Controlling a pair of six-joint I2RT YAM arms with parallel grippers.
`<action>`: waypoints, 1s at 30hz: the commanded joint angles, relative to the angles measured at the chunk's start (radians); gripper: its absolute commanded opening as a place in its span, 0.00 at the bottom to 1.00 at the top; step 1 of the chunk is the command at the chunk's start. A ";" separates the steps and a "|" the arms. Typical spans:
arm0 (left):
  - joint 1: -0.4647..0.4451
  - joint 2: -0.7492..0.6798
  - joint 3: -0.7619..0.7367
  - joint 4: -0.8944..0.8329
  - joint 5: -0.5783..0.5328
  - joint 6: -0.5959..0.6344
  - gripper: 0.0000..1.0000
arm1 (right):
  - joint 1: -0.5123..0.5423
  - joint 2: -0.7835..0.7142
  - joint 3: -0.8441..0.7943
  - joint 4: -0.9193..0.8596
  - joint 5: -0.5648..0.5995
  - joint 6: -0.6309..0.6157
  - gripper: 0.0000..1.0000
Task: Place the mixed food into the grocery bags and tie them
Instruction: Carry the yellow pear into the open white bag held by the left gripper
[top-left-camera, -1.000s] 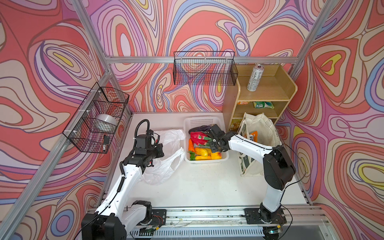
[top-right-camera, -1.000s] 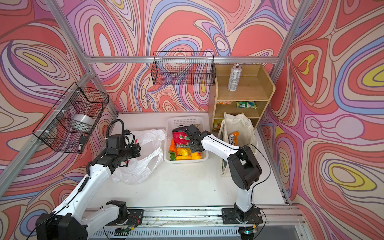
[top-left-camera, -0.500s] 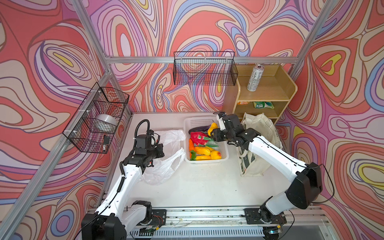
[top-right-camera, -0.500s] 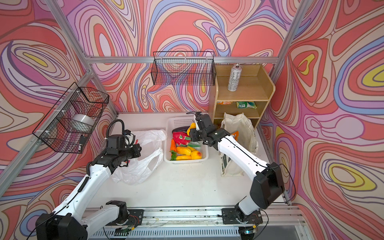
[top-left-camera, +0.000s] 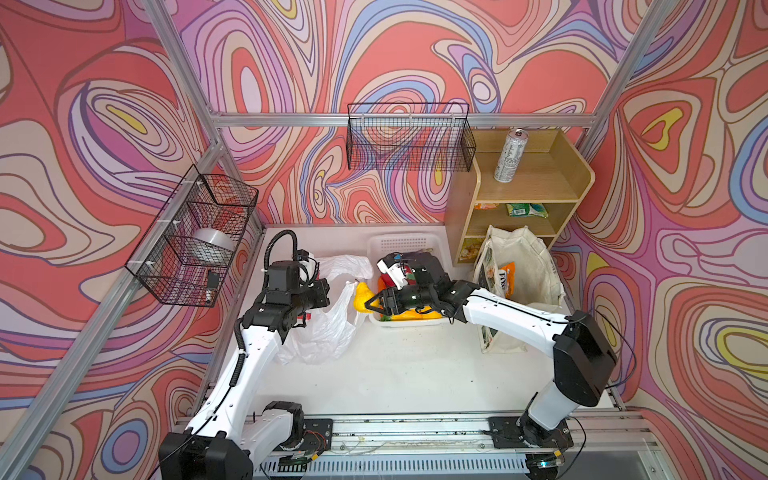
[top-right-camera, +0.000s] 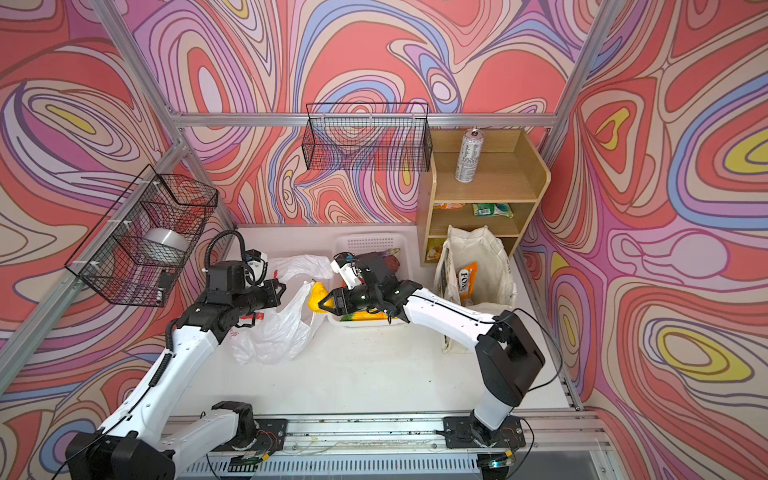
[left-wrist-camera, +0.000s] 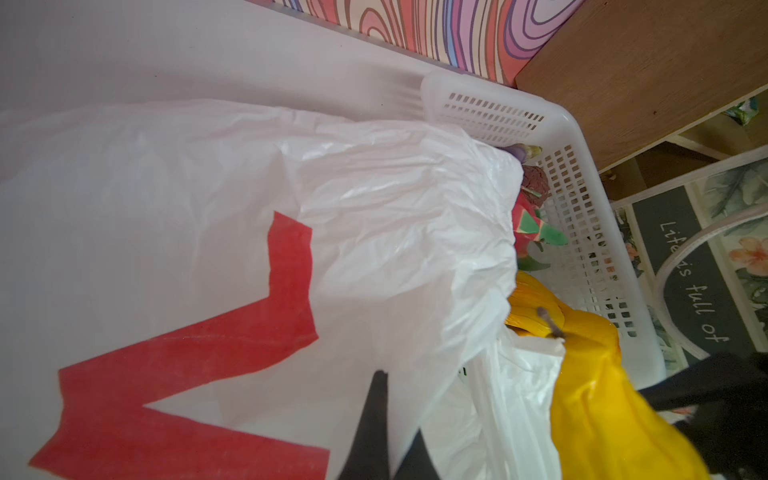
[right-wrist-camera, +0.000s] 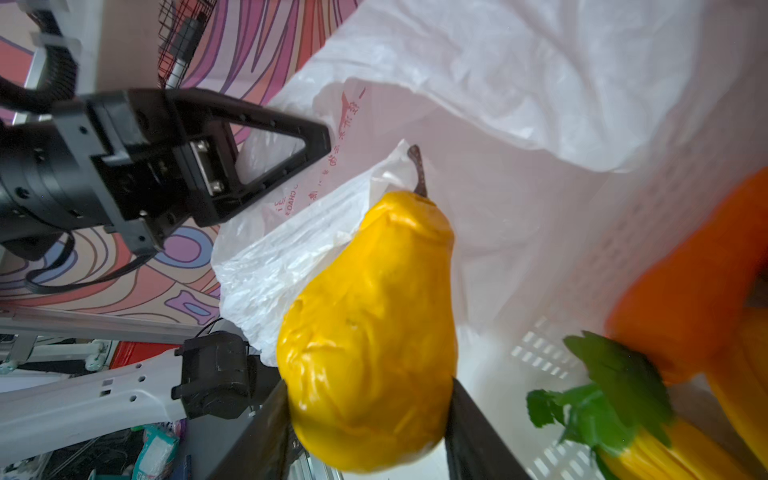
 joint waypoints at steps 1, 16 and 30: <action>0.006 -0.011 0.031 -0.038 0.037 0.018 0.00 | 0.000 0.065 0.018 0.116 -0.032 0.057 0.40; 0.006 -0.010 0.039 -0.086 0.057 0.069 0.00 | -0.104 0.196 0.131 0.107 0.008 0.072 0.38; 0.006 0.010 0.045 -0.076 0.069 0.072 0.00 | -0.068 0.287 0.270 0.023 -0.034 0.049 0.38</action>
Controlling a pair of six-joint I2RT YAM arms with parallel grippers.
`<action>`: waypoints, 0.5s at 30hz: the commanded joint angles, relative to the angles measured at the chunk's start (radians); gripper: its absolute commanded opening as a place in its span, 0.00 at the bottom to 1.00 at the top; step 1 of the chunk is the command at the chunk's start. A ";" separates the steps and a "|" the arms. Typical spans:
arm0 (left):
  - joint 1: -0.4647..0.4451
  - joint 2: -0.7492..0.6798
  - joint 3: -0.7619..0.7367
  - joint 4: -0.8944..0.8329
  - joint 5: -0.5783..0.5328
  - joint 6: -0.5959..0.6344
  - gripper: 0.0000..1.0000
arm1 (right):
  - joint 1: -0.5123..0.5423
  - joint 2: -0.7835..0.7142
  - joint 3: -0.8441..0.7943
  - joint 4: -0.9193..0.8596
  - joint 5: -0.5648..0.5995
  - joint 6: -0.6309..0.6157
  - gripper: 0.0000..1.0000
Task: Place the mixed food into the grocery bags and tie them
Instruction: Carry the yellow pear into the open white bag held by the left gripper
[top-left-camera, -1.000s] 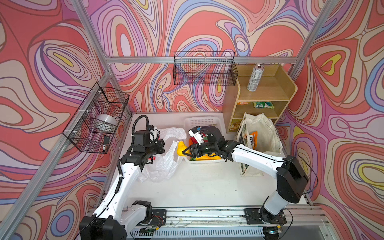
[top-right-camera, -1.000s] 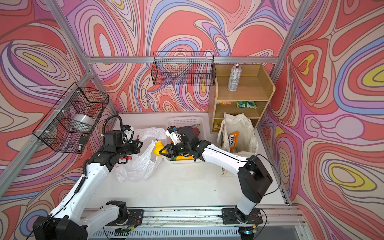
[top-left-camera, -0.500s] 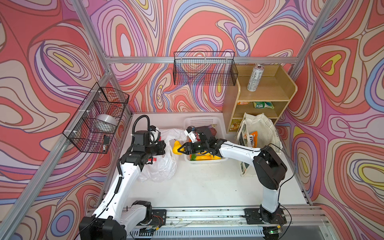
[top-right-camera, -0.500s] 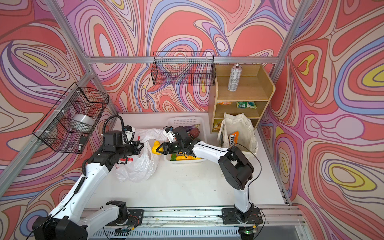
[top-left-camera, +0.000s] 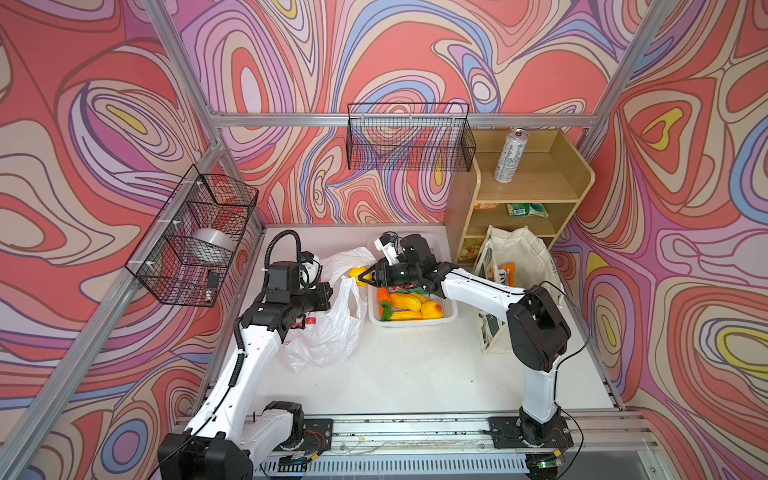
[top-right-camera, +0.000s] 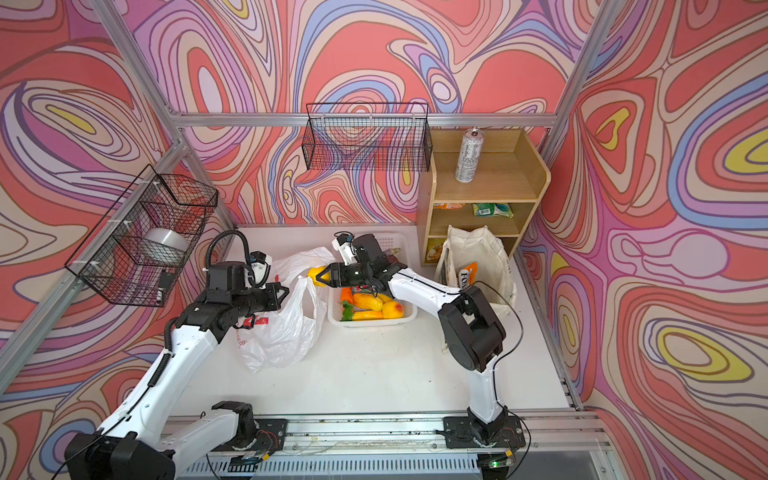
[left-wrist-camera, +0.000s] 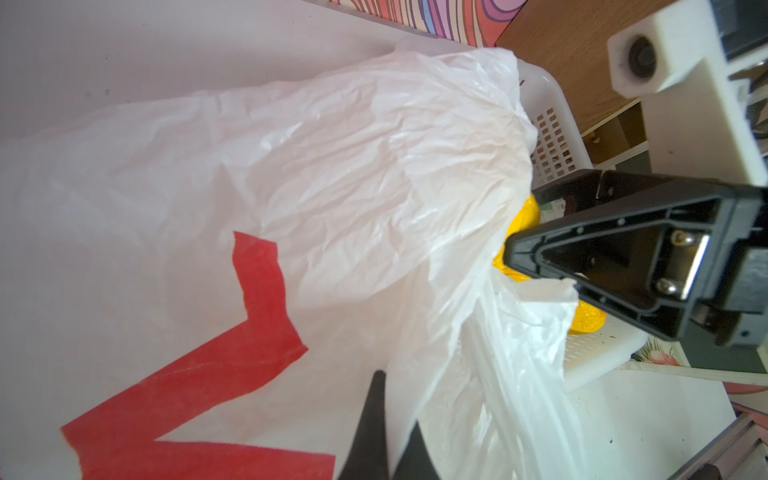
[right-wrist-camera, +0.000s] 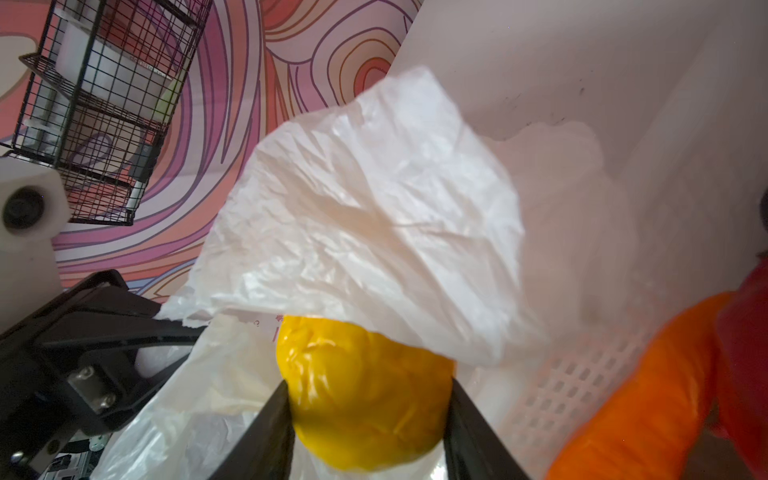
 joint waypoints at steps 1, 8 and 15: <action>0.005 0.009 0.035 -0.011 0.008 0.005 0.00 | 0.044 0.015 0.009 -0.043 -0.004 -0.021 0.38; 0.006 0.022 0.053 0.012 0.015 -0.015 0.00 | 0.125 0.129 0.119 -0.072 0.027 0.002 0.45; 0.006 0.025 0.053 0.026 0.012 -0.024 0.00 | 0.158 0.191 0.195 -0.167 0.089 -0.056 0.84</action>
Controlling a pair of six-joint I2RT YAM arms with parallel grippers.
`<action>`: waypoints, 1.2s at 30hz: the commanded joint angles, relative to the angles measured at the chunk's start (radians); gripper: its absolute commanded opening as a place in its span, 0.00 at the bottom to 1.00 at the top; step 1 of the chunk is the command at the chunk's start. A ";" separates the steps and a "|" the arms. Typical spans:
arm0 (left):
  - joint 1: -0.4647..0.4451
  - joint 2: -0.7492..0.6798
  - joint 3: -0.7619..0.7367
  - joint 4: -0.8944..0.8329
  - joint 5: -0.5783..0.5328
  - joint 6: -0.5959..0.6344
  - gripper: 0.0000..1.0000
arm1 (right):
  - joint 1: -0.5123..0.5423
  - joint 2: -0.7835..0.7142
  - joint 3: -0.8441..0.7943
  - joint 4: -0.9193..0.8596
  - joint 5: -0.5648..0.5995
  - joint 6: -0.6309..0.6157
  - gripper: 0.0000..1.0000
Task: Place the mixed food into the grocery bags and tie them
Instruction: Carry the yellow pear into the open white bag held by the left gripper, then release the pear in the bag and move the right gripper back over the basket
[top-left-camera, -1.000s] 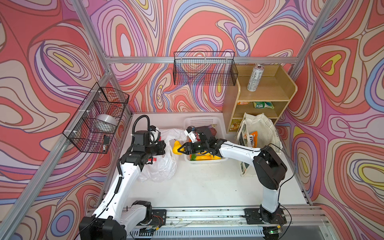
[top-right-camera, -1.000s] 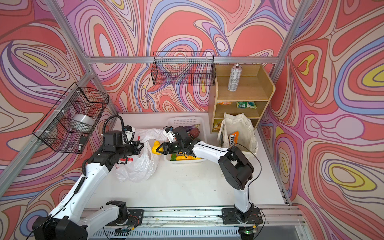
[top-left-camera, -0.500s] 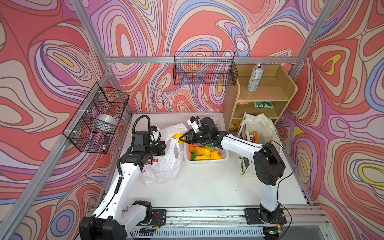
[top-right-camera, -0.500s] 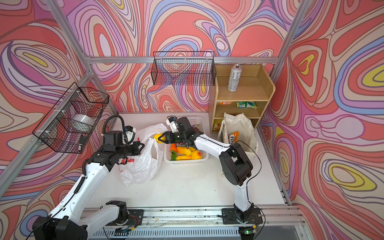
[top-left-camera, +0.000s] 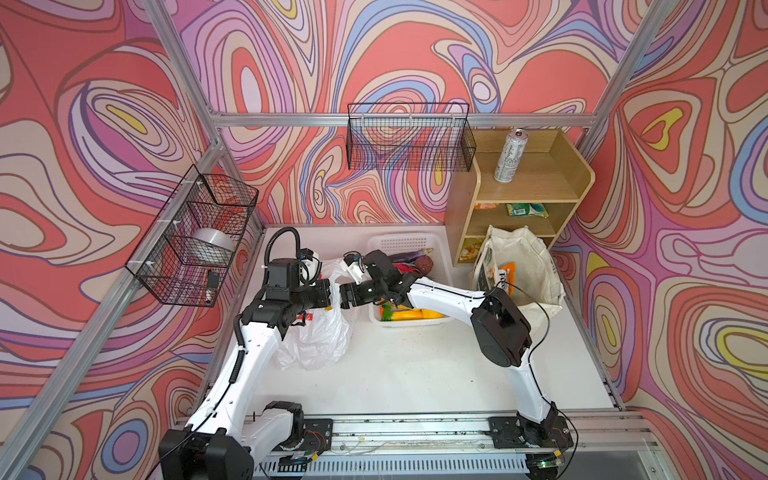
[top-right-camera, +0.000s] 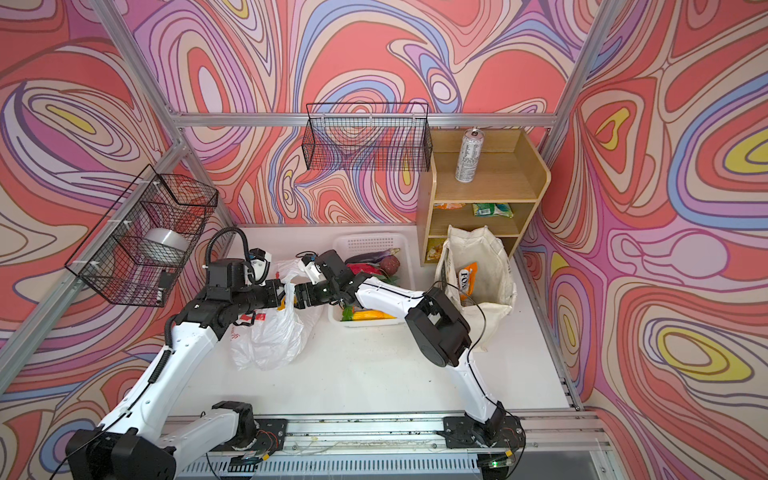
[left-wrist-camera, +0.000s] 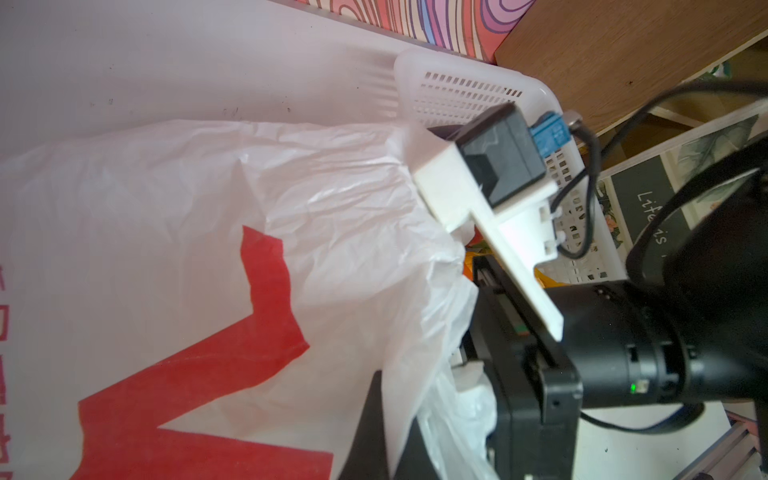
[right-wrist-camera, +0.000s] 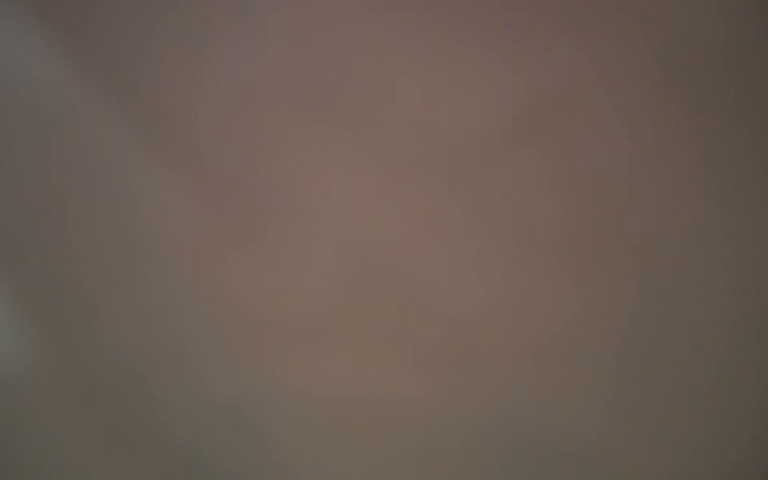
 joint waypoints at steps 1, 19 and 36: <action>0.006 0.008 0.028 0.019 0.014 -0.007 0.00 | -0.007 -0.029 -0.031 -0.082 0.055 -0.037 0.85; 0.007 -0.015 0.019 0.005 -0.056 0.006 0.00 | -0.103 -0.384 -0.197 -0.209 0.066 -0.125 0.80; 0.007 -0.047 -0.025 0.046 0.022 0.009 0.00 | -0.254 -0.203 0.054 -0.667 0.721 -0.451 0.99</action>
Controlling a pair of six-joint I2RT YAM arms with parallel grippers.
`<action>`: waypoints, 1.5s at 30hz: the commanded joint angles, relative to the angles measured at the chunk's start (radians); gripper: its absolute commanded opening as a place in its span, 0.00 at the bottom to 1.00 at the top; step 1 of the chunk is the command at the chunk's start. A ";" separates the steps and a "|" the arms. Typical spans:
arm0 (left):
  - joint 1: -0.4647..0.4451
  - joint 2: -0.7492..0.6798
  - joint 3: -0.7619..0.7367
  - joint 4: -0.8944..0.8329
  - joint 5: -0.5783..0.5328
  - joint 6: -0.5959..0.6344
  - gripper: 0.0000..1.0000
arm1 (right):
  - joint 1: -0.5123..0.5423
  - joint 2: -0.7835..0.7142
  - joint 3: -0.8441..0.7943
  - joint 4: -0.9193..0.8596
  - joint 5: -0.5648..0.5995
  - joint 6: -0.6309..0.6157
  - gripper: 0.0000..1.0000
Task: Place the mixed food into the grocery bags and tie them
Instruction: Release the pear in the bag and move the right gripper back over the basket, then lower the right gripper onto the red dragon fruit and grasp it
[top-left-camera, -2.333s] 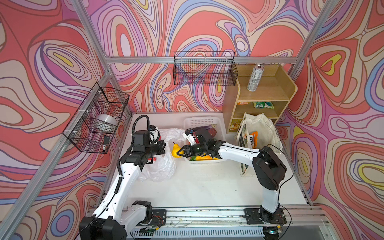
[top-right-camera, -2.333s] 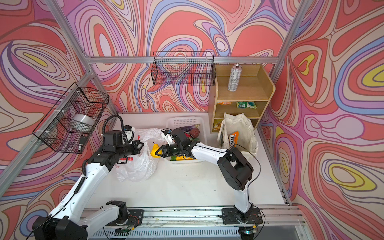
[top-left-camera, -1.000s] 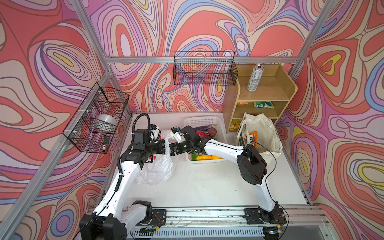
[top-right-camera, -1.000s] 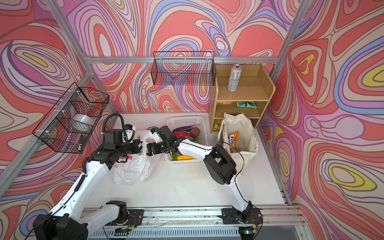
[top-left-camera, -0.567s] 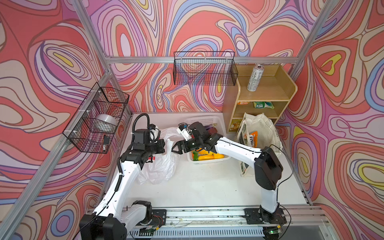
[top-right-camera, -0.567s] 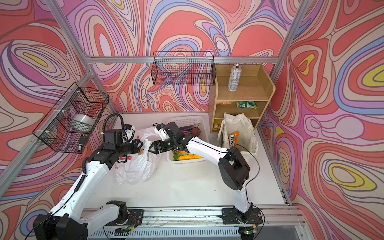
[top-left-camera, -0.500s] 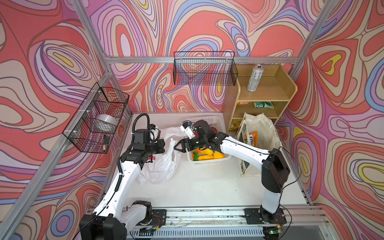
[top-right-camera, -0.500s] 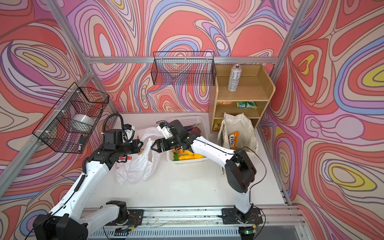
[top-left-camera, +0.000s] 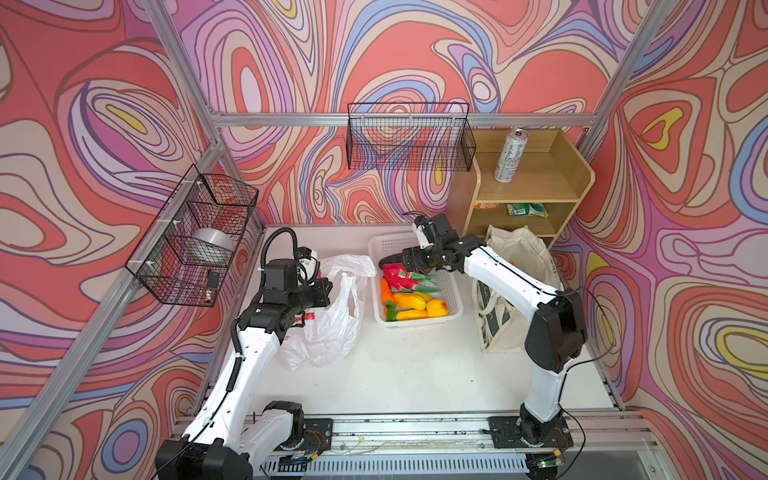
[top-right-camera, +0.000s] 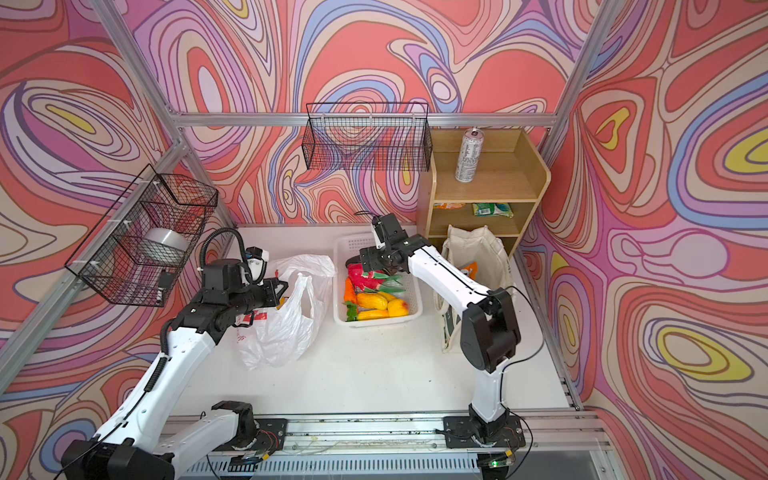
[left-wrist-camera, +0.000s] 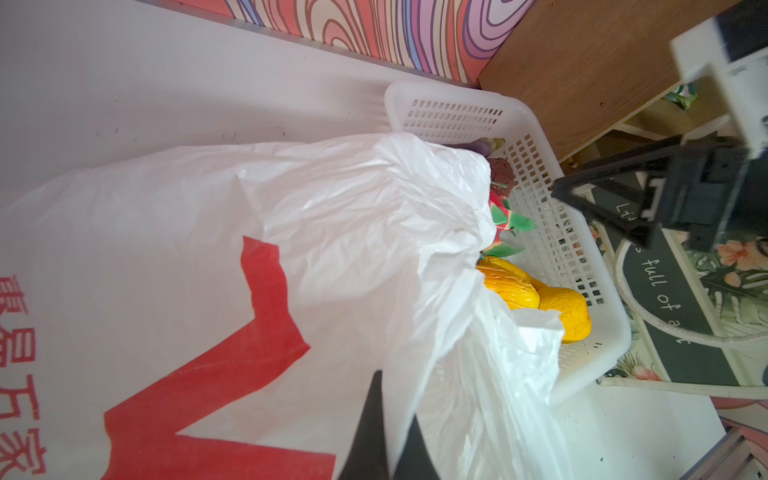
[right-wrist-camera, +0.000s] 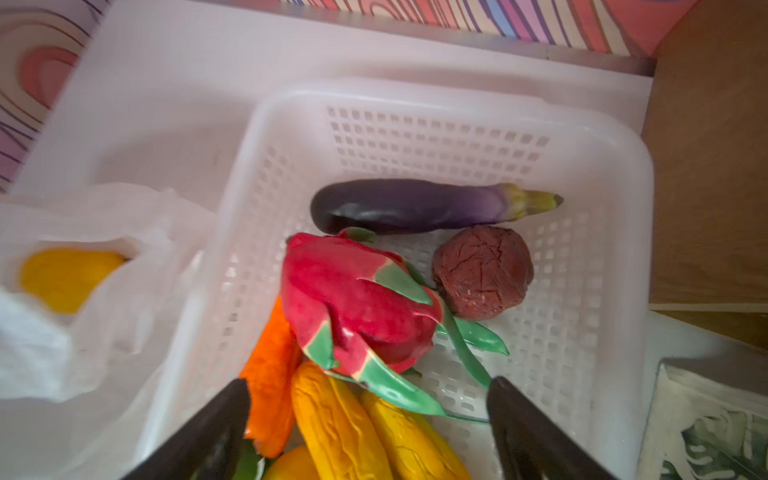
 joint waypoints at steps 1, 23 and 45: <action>0.007 -0.003 -0.011 0.014 0.014 0.011 0.00 | 0.047 0.048 0.042 -0.101 0.160 -0.121 0.99; 0.007 0.023 -0.029 0.023 0.011 0.016 0.00 | 0.098 0.336 0.170 -0.016 0.143 -0.233 0.99; 0.006 0.025 -0.023 0.028 0.018 0.005 0.00 | 0.081 0.163 0.197 0.062 0.044 -0.127 0.49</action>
